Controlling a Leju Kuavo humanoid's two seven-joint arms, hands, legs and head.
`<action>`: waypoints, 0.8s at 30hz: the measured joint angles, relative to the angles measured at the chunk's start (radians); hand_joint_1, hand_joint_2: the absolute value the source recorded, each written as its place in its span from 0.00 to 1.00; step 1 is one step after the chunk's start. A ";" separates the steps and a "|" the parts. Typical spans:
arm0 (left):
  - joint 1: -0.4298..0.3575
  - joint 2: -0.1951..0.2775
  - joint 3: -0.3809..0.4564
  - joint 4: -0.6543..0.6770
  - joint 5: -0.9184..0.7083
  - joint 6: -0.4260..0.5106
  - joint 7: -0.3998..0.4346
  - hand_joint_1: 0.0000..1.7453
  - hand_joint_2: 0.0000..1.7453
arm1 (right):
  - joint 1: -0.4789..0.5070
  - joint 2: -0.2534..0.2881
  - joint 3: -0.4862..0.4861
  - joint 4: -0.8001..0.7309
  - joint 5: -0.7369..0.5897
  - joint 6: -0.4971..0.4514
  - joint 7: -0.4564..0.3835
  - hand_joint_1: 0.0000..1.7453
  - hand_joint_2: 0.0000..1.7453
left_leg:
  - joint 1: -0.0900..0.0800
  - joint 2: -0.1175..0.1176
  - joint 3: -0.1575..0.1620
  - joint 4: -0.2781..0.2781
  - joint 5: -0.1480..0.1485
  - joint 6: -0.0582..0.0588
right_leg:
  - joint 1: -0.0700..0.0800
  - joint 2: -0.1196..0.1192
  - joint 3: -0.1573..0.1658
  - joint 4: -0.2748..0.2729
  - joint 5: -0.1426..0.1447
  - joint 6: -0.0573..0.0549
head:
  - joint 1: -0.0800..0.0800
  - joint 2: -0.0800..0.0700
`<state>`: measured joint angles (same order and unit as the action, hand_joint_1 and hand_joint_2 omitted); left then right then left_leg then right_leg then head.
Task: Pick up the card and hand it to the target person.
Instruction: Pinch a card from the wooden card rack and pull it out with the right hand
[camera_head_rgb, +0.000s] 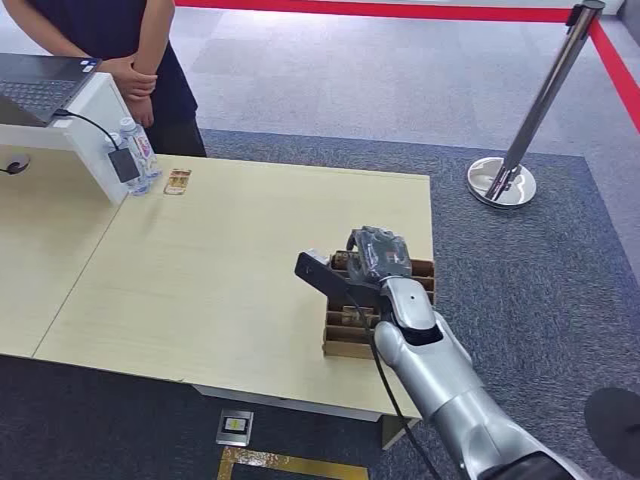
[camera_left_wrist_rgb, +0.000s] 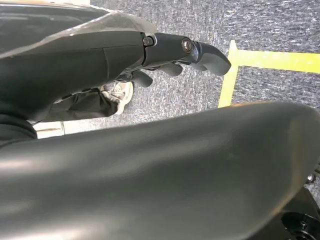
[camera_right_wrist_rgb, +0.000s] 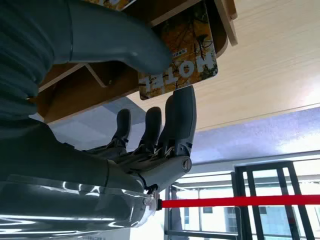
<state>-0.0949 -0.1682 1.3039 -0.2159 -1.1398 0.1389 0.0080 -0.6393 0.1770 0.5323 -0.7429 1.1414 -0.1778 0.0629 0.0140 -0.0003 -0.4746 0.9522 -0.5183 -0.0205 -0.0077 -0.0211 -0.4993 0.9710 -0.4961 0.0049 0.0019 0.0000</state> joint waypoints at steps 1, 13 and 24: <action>0.000 0.000 0.000 0.000 0.000 0.000 0.000 0.00 0.00 | 0.000 0.000 0.000 0.001 0.000 0.000 0.000 0.55 1.00 | 0.000 0.000 0.000 0.000 0.000 0.000 | 0.000 0.000 0.000 0.000 0.000 0.000 | 0.000 0.000; 0.000 0.000 0.000 0.000 0.000 0.005 0.001 0.00 0.00 | -0.003 -0.001 -0.006 0.014 0.000 -0.005 -0.002 1.00 1.00 | 0.000 0.000 0.000 0.000 0.000 0.000 | 0.000 0.000 0.000 0.000 0.000 0.000 | 0.000 0.000; 0.001 0.000 0.000 0.000 0.003 0.005 -0.001 0.00 0.00 | 0.005 -0.002 -0.007 0.002 0.018 -0.019 -0.013 1.00 1.00 | 0.000 0.000 0.000 0.000 0.000 0.000 | 0.000 0.000 0.000 0.000 0.001 0.000 | 0.000 0.000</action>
<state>-0.0943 -0.1682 1.3039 -0.2159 -1.1367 0.1438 0.0072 -0.6348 0.1749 0.5251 -0.7412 1.1594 -0.1968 0.0499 0.0140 -0.0003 -0.4745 0.9524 -0.5180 -0.0207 -0.0077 -0.0211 -0.4993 0.9710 -0.4955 0.0046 0.0020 0.0000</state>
